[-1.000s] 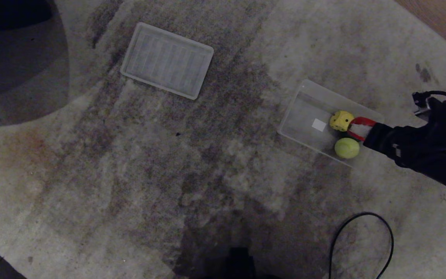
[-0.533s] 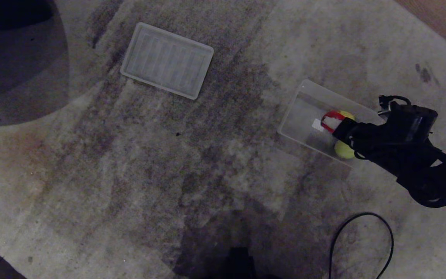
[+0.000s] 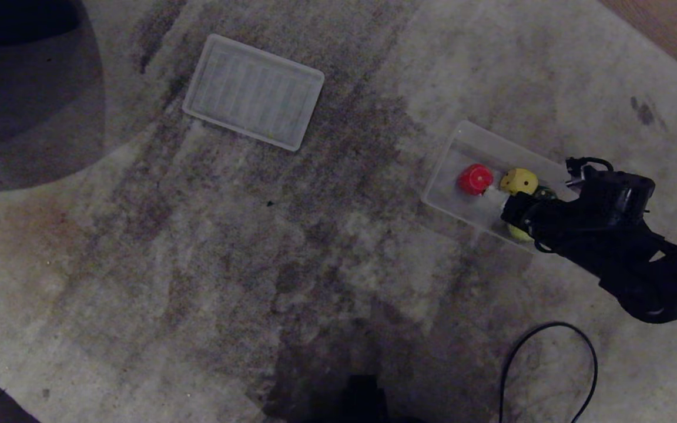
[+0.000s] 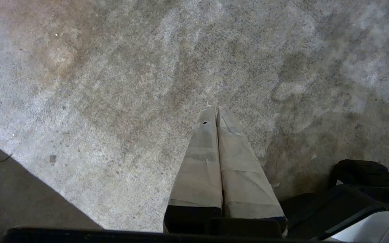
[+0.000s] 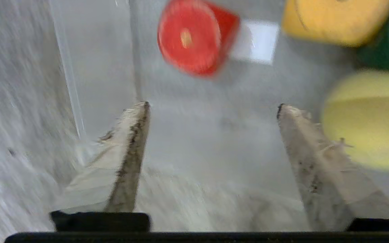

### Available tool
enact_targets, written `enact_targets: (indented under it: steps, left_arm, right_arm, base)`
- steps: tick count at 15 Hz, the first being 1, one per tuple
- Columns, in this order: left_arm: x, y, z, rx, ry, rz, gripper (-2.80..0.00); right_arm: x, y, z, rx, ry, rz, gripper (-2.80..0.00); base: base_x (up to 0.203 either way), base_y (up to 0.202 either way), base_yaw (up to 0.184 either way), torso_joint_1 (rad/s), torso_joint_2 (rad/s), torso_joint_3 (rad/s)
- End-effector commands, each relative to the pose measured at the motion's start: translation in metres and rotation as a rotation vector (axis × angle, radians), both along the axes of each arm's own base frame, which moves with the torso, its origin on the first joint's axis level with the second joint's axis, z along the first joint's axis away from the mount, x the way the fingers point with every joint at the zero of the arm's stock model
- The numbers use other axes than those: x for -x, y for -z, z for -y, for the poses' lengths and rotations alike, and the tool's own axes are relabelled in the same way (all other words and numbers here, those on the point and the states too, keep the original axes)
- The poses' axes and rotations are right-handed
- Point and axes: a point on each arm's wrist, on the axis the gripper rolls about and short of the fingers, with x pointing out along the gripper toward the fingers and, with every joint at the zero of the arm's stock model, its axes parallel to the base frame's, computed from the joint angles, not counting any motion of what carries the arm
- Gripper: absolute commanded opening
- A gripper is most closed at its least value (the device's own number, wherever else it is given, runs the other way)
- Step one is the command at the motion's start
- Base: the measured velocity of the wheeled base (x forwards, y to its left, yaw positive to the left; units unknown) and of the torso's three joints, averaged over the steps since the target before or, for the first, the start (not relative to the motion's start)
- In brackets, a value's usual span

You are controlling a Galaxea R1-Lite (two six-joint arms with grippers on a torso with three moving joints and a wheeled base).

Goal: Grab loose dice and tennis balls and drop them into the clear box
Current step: Put the toys in the box, then pick up toys out of the box

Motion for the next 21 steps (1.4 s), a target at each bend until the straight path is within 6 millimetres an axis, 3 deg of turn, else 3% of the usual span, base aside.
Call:
enact_targets:
  steps: [1, 3, 4, 5, 8, 10, 13, 17, 21]
  left_arm:
    - [0.000, 0.000, 0.000, 0.000, -0.001, -0.003, -2.80]
    - [0.000, 0.000, 0.000, 0.000, -0.001, -0.003, -2.80]
    - [0.000, 0.000, 0.000, 0.000, -0.001, -0.003, -2.80]
    - [0.000, 0.000, 0.000, 0.000, -0.001, -0.003, -2.80]
    - [0.000, 0.000, 0.000, 0.000, -0.001, -0.003, -2.80]
    - [0.000, 0.000, 0.000, 0.000, -0.001, -0.003, -2.80]
    - [0.000, 0.000, 0.000, 0.000, -0.001, -0.003, -2.80]
    - [0.000, 0.000, 0.000, 0.000, -0.001, -0.003, -2.80]
    - [0.000, 0.000, 0.000, 0.000, -0.001, -0.003, -2.80]
  right_arm:
    - [0.030, -0.020, 0.004, 0.042, -0.006, 0.026, 0.00]
    - [0.066, -0.038, 0.009, 0.067, -0.013, 0.028, 0.00]
    - [0.089, -0.045, 0.013, 0.067, -0.013, 0.026, -1.63]
    - [0.112, -0.050, 0.016, 0.066, -0.012, 0.021, -2.80]
    - [0.184, -0.045, 0.027, 0.108, -0.010, -0.049, -2.80]
    - [0.228, -0.024, 0.034, 0.175, -0.016, -0.134, -2.80]
    - [0.279, 0.002, 0.043, 0.253, 0.011, -0.187, -2.80]
    - [0.330, 0.041, 0.049, 0.330, 0.065, -0.188, -2.80]
    - [0.354, 0.058, 0.049, 0.387, 0.119, -0.080, -2.80]
  base:
    - [0.000, 0.000, 0.000, 0.000, 0.00, 0.000]
    - [0.000, 0.000, 0.000, 0.000, 0.00, 0.000]
    - [0.000, 0.000, 0.000, 0.000, 0.00, 0.000]
    - [0.000, 0.000, 0.000, 0.000, 0.00, 0.000]
    - [0.000, 0.000, 0.000, 0.000, 0.00, 0.000]
    - [0.000, 0.000, 0.000, 0.000, 0.00, 0.000]
    - [0.000, 0.000, 0.000, 0.000, 0.00, 0.000]
    - [0.000, 0.000, 0.000, 0.000, 0.00, 0.000]
    - [0.000, 0.000, 0.000, 0.000, 0.00, 0.000]
